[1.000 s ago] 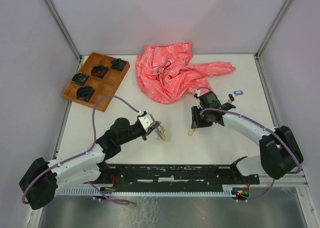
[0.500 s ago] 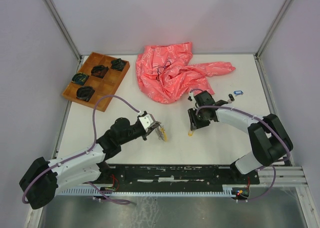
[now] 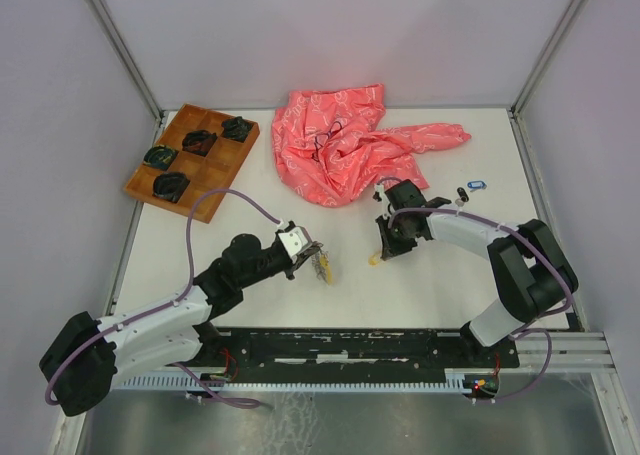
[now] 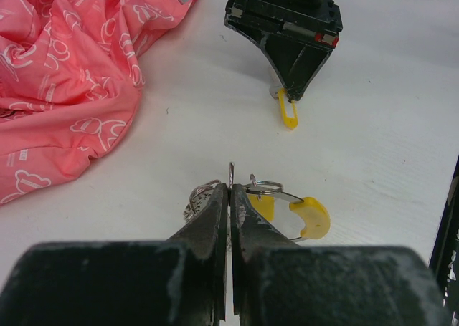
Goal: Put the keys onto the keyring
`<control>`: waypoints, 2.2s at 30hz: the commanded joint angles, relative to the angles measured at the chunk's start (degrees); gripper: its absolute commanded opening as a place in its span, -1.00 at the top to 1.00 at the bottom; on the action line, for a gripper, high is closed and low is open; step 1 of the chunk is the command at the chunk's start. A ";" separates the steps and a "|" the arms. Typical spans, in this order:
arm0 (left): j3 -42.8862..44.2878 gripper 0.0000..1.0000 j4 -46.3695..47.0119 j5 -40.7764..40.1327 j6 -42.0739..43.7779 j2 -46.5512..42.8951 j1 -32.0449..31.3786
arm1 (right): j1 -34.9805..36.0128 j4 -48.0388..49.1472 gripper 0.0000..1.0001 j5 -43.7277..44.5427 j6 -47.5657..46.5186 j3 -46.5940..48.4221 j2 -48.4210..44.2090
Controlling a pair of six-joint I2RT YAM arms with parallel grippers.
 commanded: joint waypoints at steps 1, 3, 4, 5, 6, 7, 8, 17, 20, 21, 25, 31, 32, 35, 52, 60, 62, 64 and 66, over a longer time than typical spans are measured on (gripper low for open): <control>2.55 0.95 1.12 0.94 2.21 -0.54 -0.16 | 0.04 2.04 0.76 -4.54 2.50 2.25 -0.38; 2.55 0.95 1.01 0.88 2.22 -0.81 -0.16 | 0.07 2.10 0.85 -5.46 3.63 2.13 -0.96; 2.53 0.95 0.95 0.87 2.20 -0.91 -0.15 | 0.05 1.94 0.89 -5.41 3.95 2.18 -1.31; 2.50 0.95 0.94 0.87 2.19 -1.08 -0.14 | 0.04 1.70 0.92 -5.02 4.27 2.06 -1.69; 2.46 0.95 0.94 0.93 2.15 -1.11 -0.19 | 0.06 1.38 0.94 -4.11 4.51 1.96 -2.05; 2.41 0.95 0.88 0.95 2.20 -1.19 -0.15 | 0.08 1.00 0.96 -3.03 4.79 1.86 -2.30; 2.52 0.95 0.89 1.02 2.16 -1.23 -0.14 | 0.08 0.58 0.98 -1.98 4.97 1.71 -2.62; 2.55 0.95 0.50 1.40 2.06 -1.81 -0.20 | 0.08 -0.67 0.82 6.22 8.43 -0.62 -2.85; 2.63 0.95 0.43 1.56 2.02 -1.80 -0.20 | 0.10 -0.75 0.77 8.38 8.77 -0.71 -2.91; 2.64 0.95 0.42 1.67 1.97 -1.82 -0.15 | 0.04 -0.77 0.75 9.22 8.67 -0.69 -2.97; 2.71 0.95 0.32 1.66 2.04 -1.91 -0.17 | 0.11 -0.80 0.68 11.75 8.77 -0.81 -3.64; 2.78 0.95 0.24 2.01 2.00 -1.58 -0.11 | 0.12 0.49 0.61 8.98 5.62 -0.30 -3.11; 2.80 0.95 0.24 2.06 1.96 -1.48 -0.18 | 0.09 0.87 0.59 8.21 4.96 -0.22 -3.23; 2.90 0.95 0.24 2.36 1.97 -1.23 -0.17 | 0.05 0.70 0.57 7.39 3.43 0.62 -2.79; 3.03 0.95 0.06 3.09 2.17 -1.06 -0.13 | 0.48 -0.24 0.96 2.85 -1.08 2.84 -4.36; 2.81 0.95 0.18 2.72 2.28 -1.47 -0.21 | 5.42 3.11 0.98 2.08 -5.03 1.37 -12.88; 2.81 0.95 0.24 2.74 2.25 -1.52 -0.18 | 7.12 2.39 0.97 3.29 -6.29 1.84 -13.10; 2.71 0.95 0.24 2.71 2.26 -1.68 -0.17 | 9.25 2.47 0.96 4.77 -7.76 1.80 -12.63; 2.63 0.95 0.24 2.56 2.24 -1.81 -0.15 | 11.33 2.09 0.94 7.47 -7.89 2.00 -11.09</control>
